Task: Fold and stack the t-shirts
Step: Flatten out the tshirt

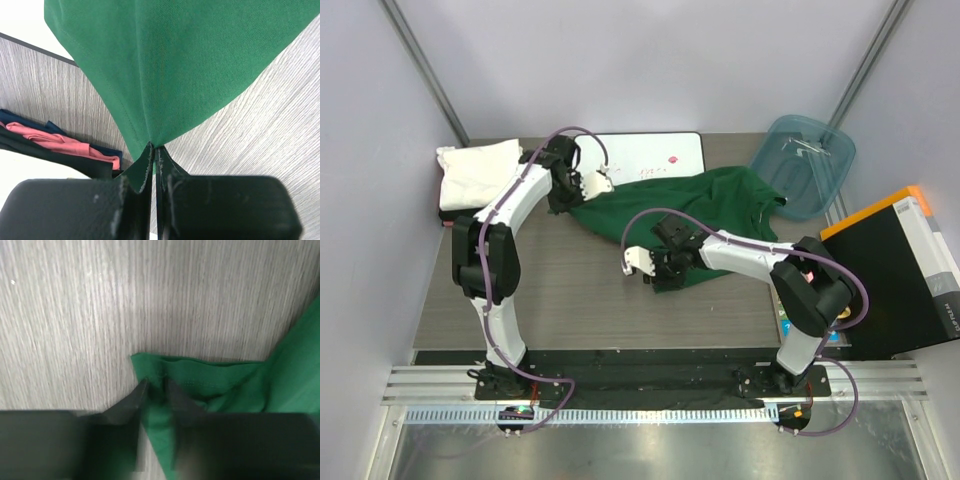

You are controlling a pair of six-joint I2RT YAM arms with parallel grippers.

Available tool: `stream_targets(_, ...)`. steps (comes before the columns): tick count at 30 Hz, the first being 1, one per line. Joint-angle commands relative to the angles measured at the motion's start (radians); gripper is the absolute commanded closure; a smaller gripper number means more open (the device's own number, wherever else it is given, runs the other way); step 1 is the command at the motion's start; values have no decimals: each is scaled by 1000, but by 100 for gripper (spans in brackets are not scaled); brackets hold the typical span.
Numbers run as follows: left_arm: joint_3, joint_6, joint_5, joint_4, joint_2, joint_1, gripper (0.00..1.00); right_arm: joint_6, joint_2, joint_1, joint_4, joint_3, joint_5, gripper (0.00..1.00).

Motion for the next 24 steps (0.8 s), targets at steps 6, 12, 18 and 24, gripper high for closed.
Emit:
stream_targets(6, -1, 4, -60, 38, -39, 0, 100, -66, -41, -3, -71, 114, 77, 99)
stream_targets(12, 21, 10, -68, -5, -94, 5, 100, -198, -219, -12, -289, 216, 152, 99)
stream_targets(18, -30, 4, -91, -63, -201, 7, 100, -300, -461, -12, -424, 223, 232, 99)
stream_targets(24, -88, -10, -82, -151, -355, 4, 100, -509, -679, -13, -567, 196, 316, 99)
